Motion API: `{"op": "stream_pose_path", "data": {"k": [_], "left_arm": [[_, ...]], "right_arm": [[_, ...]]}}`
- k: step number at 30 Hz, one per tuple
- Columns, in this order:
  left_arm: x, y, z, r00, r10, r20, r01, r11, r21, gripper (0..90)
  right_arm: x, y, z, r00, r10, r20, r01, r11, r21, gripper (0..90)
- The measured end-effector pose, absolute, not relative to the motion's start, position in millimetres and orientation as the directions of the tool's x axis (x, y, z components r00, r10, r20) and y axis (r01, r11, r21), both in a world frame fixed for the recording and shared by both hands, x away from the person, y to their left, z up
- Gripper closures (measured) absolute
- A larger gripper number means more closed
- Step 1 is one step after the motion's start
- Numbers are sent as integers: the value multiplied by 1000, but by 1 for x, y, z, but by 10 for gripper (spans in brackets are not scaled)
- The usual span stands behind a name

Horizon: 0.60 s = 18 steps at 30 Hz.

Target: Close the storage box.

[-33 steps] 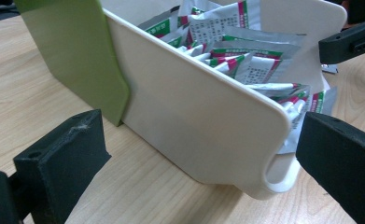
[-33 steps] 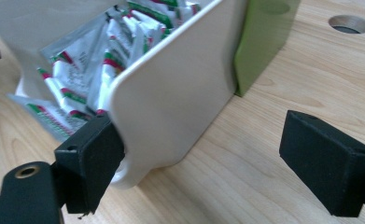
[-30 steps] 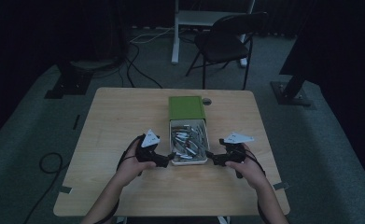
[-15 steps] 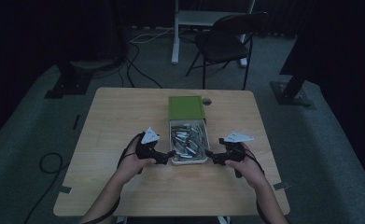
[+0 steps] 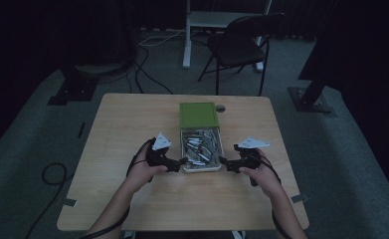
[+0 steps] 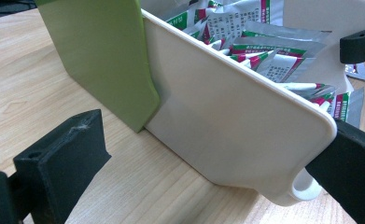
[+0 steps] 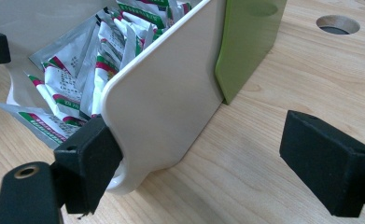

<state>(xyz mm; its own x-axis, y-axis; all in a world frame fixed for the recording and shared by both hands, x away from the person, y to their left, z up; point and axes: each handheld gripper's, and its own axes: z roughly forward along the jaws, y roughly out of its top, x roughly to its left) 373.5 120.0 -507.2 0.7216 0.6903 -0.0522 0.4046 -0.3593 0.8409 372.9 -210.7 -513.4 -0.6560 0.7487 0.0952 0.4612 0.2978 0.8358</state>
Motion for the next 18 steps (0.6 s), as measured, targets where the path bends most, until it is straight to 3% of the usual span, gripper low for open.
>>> {"op": "stream_pose_path", "data": {"k": [18], "left_arm": [[386, 122, -508, 706, 705, -65, 418, -341, 842, 23]], "right_arm": [[385, -209, -514, -626, 770, 124, 490, 265, 831, 134]]}}
